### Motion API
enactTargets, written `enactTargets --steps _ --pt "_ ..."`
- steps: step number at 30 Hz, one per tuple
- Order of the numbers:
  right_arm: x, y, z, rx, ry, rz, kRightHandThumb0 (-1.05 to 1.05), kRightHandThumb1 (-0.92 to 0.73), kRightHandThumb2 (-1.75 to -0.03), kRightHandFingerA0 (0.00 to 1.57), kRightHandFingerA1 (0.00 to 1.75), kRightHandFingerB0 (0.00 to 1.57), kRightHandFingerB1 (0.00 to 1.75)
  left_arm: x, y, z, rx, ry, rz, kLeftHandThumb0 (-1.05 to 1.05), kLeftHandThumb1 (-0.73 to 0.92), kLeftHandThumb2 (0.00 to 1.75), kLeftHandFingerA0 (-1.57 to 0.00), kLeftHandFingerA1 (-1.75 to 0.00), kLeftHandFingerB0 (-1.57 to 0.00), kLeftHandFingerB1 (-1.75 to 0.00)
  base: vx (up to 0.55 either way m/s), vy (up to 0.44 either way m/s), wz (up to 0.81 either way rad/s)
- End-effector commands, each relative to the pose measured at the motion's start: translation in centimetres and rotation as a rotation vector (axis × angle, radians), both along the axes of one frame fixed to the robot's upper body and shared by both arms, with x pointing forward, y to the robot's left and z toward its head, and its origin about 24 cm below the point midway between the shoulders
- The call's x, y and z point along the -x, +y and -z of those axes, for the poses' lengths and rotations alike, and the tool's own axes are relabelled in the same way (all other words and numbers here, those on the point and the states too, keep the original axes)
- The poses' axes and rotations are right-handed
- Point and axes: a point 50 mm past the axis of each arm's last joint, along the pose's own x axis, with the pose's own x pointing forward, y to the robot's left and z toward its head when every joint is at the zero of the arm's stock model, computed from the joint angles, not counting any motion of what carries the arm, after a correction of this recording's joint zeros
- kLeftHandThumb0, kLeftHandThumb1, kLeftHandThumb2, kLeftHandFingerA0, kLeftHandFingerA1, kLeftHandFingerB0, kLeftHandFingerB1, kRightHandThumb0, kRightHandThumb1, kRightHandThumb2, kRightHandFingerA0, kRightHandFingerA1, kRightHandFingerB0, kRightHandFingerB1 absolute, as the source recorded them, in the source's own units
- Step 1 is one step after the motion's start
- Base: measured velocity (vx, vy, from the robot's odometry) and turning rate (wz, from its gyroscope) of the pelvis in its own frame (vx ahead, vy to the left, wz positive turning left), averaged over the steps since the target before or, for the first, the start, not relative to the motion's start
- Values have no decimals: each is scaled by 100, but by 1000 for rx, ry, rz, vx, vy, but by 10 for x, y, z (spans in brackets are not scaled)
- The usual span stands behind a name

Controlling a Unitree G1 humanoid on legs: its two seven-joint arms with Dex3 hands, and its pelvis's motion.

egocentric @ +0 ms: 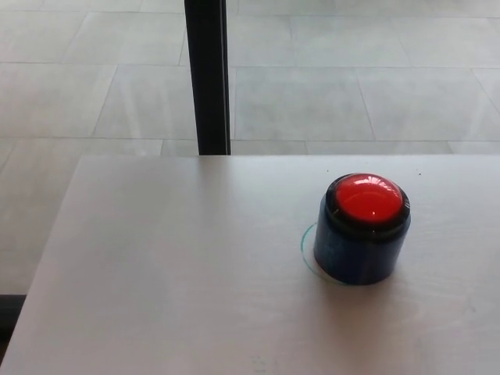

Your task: The robot uses its right hand to press the red button kept in the middle of the desk

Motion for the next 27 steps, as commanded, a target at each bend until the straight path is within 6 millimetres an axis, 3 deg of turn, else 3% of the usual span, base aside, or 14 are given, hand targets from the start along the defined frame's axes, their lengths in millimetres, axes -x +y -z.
enactTargets --steps 1,3,5,7,8,9,11,14,16,18,20,21,26,27 --pt "-34 42 -18 82 -42 -217 -24 -49 -139 106 175 66 174 1 5 -5 -7 17 -44 -50 82 113 -36 -102 0 -52 0 0 0" --pt "-48 55 -18 85 -54 -275 -28 -45 -135 103 175 67 171 1 5 -6 -11 16 -30 -47 82 114 -17 -108 0 -55 0 0 0" --pt "-67 78 -16 98 -49 -362 -28 -46 -133 101 175 66 170 1 5 -6 4 -13 -21 -50 75 131 -18 -77 0 -63 0 0 0" --pt "-70 82 -16 113 -35 -370 -28 -46 -133 101 175 66 170 -1 5 -7 -4 -5 -3 -50 75 131 -18 -77 0 -63 0 0 0" --pt "-82 102 -13 132 -1 -400 -27 -48 -129 100 175 65 168 -2 5 -7 -9 1 -19 -49 81 116 -11 -101 0 -58 0 0 0" --pt "-87 110 -11 134 5 -430 -25 -50 -126 99 175 67 168 -2 5 -7 -17 12 -22 -51 74 128 -27 -83 0 -64 0 0 0" --pt "-94 125 -8 173 35 -463 -30 -49 -126 98 175 67 166 -2 4 -7 -12 9 -23 -50 81 117 -34 -100 0 -55 0 0 0" --pt "-108 157 6 226 92 -515 -30 -45 -130 101 175 72 159 -2 4 -6 -8 -3 -20 -50 79 117 -11 -104 0 -49 0 0 0" --pt "-117 178 22 254 145 -584 -29 -44 -134 101 175 73 163 -2 4 -6 -10 11 -20 -51 74 128 -41 -91 0 -63 0 0 0" --pt "-119 183 26 262 161 -595 -29 -46 -133 101 175 71 168 -1 4 -6 -3 7 -22 -50 82 113 -22 -113 0 -60 0 0 0" --pt "-124 194 38 272 209 -628 -31 -48 -128 103 175 73 165 -1 4 -6 6 2 -15 -50 82 113 -26 -113 0 -57 0 0 0" --pt "-127 204 50 288 258 -671 -30 -50 -124 99 175 69 165 -1 3 -5 -19 30 4 -52 75 127 -37 -88 0 -62 0 0 0" --pt "-130 236 76 349 337 -783 -34 -58 -113 102 175 73 167 1 6 -6 1 0 -16 -51 78 118 -11 -108 0 -47 0 0 0" --pt "-130 240 79 348 345 -794 -34 -62 -104 102 175 72 170 1 6 -6 11 -13 -22 -54 80 115 -17 -93 0 -51 0 0 0"
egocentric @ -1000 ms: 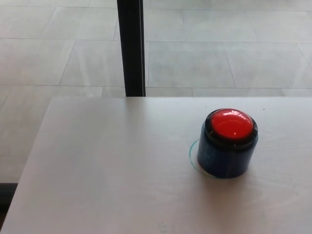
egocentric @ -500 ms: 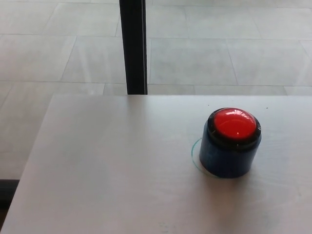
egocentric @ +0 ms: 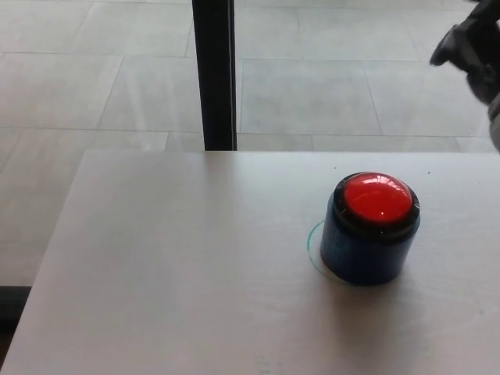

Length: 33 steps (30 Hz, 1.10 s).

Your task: The robot uses its right hand to press the red button kept in the middle of the desk

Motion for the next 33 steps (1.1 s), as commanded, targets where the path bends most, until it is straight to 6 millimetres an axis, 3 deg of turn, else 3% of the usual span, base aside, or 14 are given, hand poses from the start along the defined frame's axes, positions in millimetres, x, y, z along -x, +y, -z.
enactTargets --steps 1,2,9,13,14,15,18,19,20,21,27,28,29,33 --pt "-1 17 18 55 42 -62 -34 -62 -104 102 175 72 170 6 7 -4 16 -30 -32 -54 80 115 -17 -93 0 -51 0 0 0" --pt "0 24 25 70 42 -99 -36 -69 -91 102 175 74 171 5 6 -3 12 -19 -36 -50 80 114 -17 -105 0 -46 0 0 0" --pt "7 38 65 129 104 -138 -27 -37 -138 100 175 74 171 5 6 -3 -9 13 -21 -52 73 128 -28 -81 0 -62 0 0 0" --pt "13 41 91 198 156 -164 -29 -44 -130 99 175 67 174 4 5 -3 1 -13 -36 -52 74 127 -33 -87 0 -64 0 0 0" --pt "14 41 94 216 161 -165 -28 -44 -131 99 175 66 175 4 5 -2 3 -14 -40 -51 80 114 -23 -117 0 -61 0 0 0" --pt "14 41 98 230 166 -166 -29 -44 -129 100 175 66 174 3 5 -3 6 -16 -41 -52 75 127 -31 -86 0 -64 0 0 0" --pt "15 41 103 230 182 -164 -29 -47 -125 100 175 66 171 2 5 -4 12 -17 -36 -52 73 129 -25 -81 0 -63 0 0 0" --pt "16 41 107 230 196 -165 -30 -57 -115 96 175 70 162 3 5 -3 4 -8 -32 -51 82 112 -22 -113 0 -61 0 0 0" --pt "18 42 113 226 209 -164 -28 -61 -110 99 175 65 169 3 5 -3 -2 -1 -32 -51 81 111 -16 -105 0 -56 0 0 0" --pt "19 42 117 239 212 -166 -29 -60 -113 99 175 65 170 3 5 -4 -18 15 -25 -52 73 127 -38 -89 0 -63 0 0 0" --pt "22 42 132 236 263 -150 -32 -60 -112 95 175 71 162 2 5 -4 4 5 -28 -51 77 124 -27 -86 0 -64 0 0 0" --pt "23 42 136 234 267 -150 -30 -59 -110 98 175 67 169 2 4 -3 -4 9 -24 -51 82 114 -22 -107 0 -54 0 0 0" --pt "24 42 139 234 276 -152 -30 -60 -108 98 175 68 170 2 4 -3 -12 12 -23 -49 73 127 -34 -87 0 -62 0 0 0" --pt "28 43 152 265 319 -146 -34 -61 -109 99 175 74 161 1 4 -4 7 1 -27 -52 73 128 -30 -83 0 -63 0 0 0"
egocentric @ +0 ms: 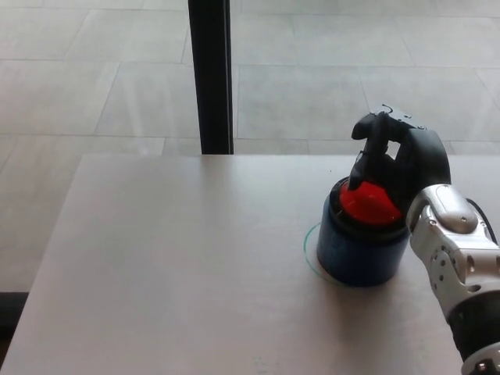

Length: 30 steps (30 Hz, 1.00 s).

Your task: The robot uses its right hand to press the red button kept in the middle of the desk

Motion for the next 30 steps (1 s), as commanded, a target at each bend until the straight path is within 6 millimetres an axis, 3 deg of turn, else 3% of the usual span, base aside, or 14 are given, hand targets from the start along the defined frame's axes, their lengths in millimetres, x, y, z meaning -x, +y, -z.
enactTargets --steps 1,5,6,9,10,13,20,21,22,23,25,26,27,30 --pt "15 -2 54 69 191 29 -33 -60 -110 102 175 70 166 3 5 -3 2 0 -34 -52 72 128 -36 -87 0 -63 0 0 0" --pt "16 -4 59 98 206 38 -33 -60 -109 104 175 66 166 3 5 -4 -23 38 -9 -50 78 119 -46 -100 0 -65 0 0 0" --pt "16 -5 60 100 207 39 -33 -58 -114 103 175 66 166 3 5 -4 -25 41 -5 -50 76 124 -40 -91 0 -63 0 0 0" --pt "17 -6 61 104 207 43 -33 -61 -111 104 175 65 168 3 5 -4 -12 14 -29 -49 75 121 -48 -102 0 -65 0 0 0" --pt "16 -7 60 108 213 49 -34 -60 -111 103 175 65 167 3 5 -4 -3 9 -31 -51 75 124 -33 -89 0 -64 0 0 0" --pt "15 -8 59 85 219 52 -33 -62 -109 103 175 65 167 3 6 -5 -16 29 -14 -51 80 116 -41 -101 -1 -67 0 0 0" --pt "9 -9 48 93 189 54 -32 -63 -107 101 175 63 166 3 6 -5 9 -14 -40 -52 72 129 -29 -82 0 -63 0 0 0" --pt "5 -9 37 89 166 55 -33 -62 -108 101 175 65 166 3 6 -5 1 -1 -33 -53 75 125 -43 -96 0 -65 0 0 0" --pt "2 -9 31 82 150 54 -33 -61 -109 101 175 67 163 3 6 -5 -9 14 -25 -52 82 109 -43 -119 -1 -67 0 0 0" --pt "-1 -10 24 66 135 55 -34 -61 -108 100 175 71 156 4 6 -4 -12 20 -16 -52 83 115 -28 -95 0 -55 0 0 0" --pt "-4 -10 16 52 122 57 -34 -61 -108 100 175 71 156 5 7 -4 -5 15 -11 -52 83 115 -28 -95 0 -55 0 0 0" --pt "-8 -11 5 35 97 68 -30 -56 -113 96 175 70 162 6 7 -4 -12 27 -12 -49 75 126 -34 -86 0 -62 0 0 0" --pt "-11 -12 -5 13 74 79 -30 -51 -119 96 175 71 162 6 7 -4 -19 34 -20 -51 82 112 -28 -110 0 -54 0 0 0" --pt "-20 -15 -34 -30 21 101 -32 -45 -125 99 175 70 163 6 7 -3 -7 19 -33 -52 82 114 -31 -95 0 -51 0 0 0"
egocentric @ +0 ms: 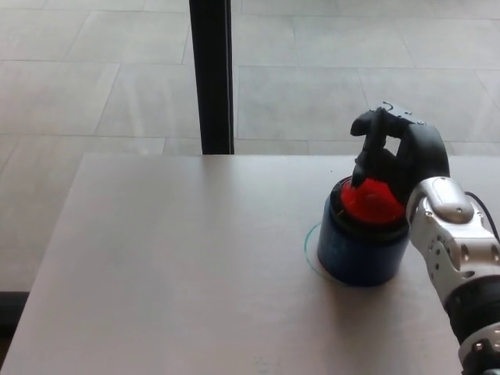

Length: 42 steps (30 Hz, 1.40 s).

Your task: The robot uses its right hand to press the red button kept in the middle of the desk

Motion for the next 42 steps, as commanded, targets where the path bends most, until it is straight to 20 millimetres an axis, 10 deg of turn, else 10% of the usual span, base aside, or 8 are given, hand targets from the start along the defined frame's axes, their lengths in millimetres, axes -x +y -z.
enactTargets --steps 1,5,11,16,21,22,28,42 --pt "-11 -9 -31 -78 6 49 -35 -56 -115 100 175 79 154 7 7 -3 -12 25 -20 -51 82 111 -25 -109 -3 -74 0 0 0" --pt "-18 -12 -64 -136 -42 58 -41 -69 -95 100 175 74 159 8 7 -2 -16 27 -20 -49 83 111 -28 -111 0 -56 0 0 0" --pt "-20 -22 -121 -189 -187 48 -31 -36 -144 101 175 75 158 10 7 -1 -9 19 -32 -50 82 109 -33 -119 0 -59 0 0 0" --pt "-14 -45 -147 -224 -270 64 -31 -44 -136 103 175 75 162 11 8 -1 11 20 -37 -51 83 108 -32 -122 0 -70 0 0 0" --pt "3 -108 -162 -199 -305 218 -29 -56 -119 100 175 76 153 14 10 -3 -8 22 -41 -51 74 125 -26 -81 0 -62 0 0 0" --pt "11 -130 -165 -189 -322 259 -27 -58 -122 97 175 66 165 13 10 -3 -22 36 -30 -51 83 107 -49 -122 -1 -68 0 0 0" --pt "38 -192 -164 -217 -330 424 -23 -66 -111 97 175 70 156 15 11 -3 -18 32 -37 -50 76 125 -31 -85 0 -62 0 0 0" --pt "170 -316 -94 -332 -295 942 -51 -51 -117 123 175 92 168 15 11 -3 -9 17 -46 -50 73 128 -28 -81 0 -62 0 0 0"
